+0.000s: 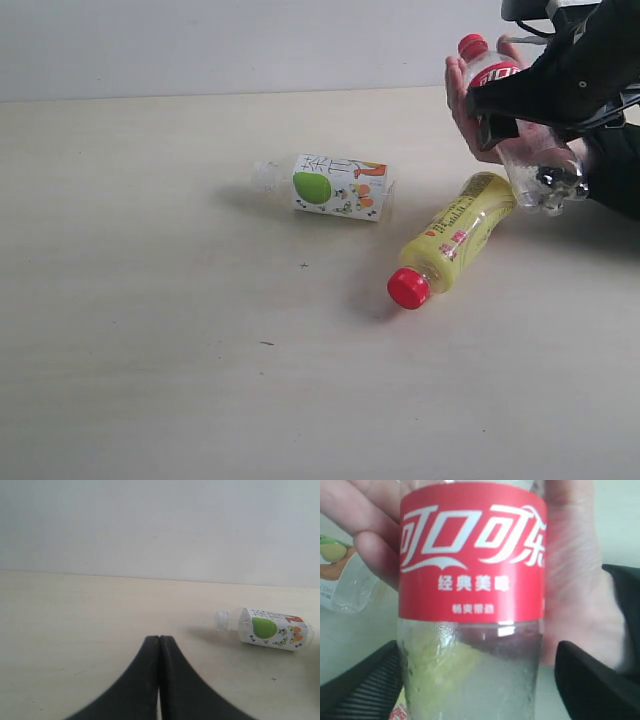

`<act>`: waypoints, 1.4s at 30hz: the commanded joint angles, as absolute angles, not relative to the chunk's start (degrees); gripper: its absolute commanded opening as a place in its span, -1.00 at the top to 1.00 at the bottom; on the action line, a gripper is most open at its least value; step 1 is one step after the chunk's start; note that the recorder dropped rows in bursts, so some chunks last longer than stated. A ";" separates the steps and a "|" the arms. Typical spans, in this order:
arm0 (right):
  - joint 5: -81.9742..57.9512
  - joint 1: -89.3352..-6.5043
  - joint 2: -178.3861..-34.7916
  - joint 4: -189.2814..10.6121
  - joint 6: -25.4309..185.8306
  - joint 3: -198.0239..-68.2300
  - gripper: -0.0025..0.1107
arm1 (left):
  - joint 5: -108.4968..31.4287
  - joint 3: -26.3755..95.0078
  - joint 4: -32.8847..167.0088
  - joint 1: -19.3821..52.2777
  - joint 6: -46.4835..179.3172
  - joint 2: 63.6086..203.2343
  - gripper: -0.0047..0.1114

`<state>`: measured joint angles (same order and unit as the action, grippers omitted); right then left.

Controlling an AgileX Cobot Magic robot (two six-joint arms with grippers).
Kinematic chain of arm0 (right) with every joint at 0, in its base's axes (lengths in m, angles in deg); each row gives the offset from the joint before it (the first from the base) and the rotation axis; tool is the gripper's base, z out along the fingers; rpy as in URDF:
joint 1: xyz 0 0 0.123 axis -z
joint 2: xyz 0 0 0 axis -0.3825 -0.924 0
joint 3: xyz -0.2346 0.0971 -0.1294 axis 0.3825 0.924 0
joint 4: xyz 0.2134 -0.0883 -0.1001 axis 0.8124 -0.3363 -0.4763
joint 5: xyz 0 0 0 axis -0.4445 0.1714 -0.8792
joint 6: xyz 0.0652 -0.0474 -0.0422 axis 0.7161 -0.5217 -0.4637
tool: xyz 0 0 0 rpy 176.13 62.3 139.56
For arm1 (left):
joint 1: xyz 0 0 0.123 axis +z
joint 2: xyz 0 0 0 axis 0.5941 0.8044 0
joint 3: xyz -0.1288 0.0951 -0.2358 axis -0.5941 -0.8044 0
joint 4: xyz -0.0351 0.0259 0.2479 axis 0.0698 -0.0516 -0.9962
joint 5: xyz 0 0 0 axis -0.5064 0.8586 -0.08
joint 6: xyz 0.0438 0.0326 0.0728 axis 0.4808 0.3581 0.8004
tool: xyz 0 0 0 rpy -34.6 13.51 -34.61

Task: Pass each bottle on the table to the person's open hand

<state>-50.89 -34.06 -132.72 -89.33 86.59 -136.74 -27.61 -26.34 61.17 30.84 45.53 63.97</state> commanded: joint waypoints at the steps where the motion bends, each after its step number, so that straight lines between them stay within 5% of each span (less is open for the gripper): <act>1: -49.46 -33.73 -132.73 -90.11 86.54 -136.66 -0.61 | -27.70 -26.38 61.34 30.51 45.59 63.61 0.92; 27: -57.41 -33.73 -116.91 -90.35 84.42 -136.66 -0.58 | -27.70 -26.38 61.34 30.51 45.59 63.61 0.92; 30: -60.47 -33.73 -114.31 -90.35 83.98 -136.66 -0.28 | -27.70 -26.38 61.34 30.51 45.59 63.61 0.92; 37: -64.83 -33.73 -104.83 -85.25 80.90 -136.16 0.96 | -27.70 -26.38 61.34 30.51 45.59 63.61 0.92; 42: -60.83 -33.73 -93.12 -78.47 75.39 -126.46 0.96 | -27.70 -26.38 61.34 30.51 45.59 63.61 0.92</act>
<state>-63.22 -34.06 -98.95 -82.04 78.36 -131.97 -27.61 -26.34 61.17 30.84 45.53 63.97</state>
